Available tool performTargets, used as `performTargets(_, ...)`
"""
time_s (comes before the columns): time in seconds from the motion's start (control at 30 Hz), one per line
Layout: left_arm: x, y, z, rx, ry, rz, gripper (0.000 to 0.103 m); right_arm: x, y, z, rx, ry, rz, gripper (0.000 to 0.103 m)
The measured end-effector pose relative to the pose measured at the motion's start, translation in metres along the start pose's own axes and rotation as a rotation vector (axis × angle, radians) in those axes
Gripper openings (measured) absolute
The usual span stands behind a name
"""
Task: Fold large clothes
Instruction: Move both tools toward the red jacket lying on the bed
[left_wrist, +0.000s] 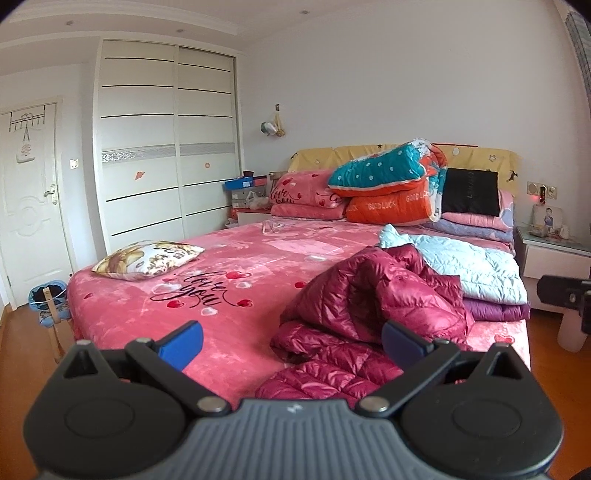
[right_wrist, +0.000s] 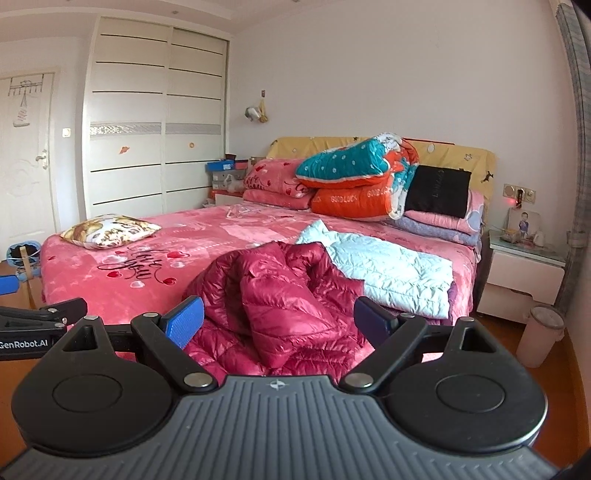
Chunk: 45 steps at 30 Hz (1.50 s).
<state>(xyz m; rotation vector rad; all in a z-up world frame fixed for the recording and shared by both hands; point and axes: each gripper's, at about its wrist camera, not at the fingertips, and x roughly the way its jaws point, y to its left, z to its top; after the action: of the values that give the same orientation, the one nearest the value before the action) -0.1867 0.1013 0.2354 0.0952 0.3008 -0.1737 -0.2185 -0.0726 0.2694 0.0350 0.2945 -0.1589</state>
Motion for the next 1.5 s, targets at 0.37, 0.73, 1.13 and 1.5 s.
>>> performTargets(0.37,0.007,-0.016,-0.009,0.019,0.044,-0.017,0.102,0.008,-0.015,-0.017,0.045,0.035,-0.024,0.103)
performTargets(0.73,0.024,-0.027,-0.015,0.031,0.078,-0.026,0.102,0.019,-0.022,-0.030,0.051,0.042,-0.039,0.103)
performTargets(1.13,0.058,-0.041,-0.033,0.014,0.117,-0.071,0.102,0.044,-0.044,-0.068,0.077,0.044,-0.089,0.103)
performTargets(1.5,0.108,-0.063,-0.063,-0.003,0.165,-0.146,0.102,0.096,-0.081,-0.122,0.116,0.146,-0.112,0.103)
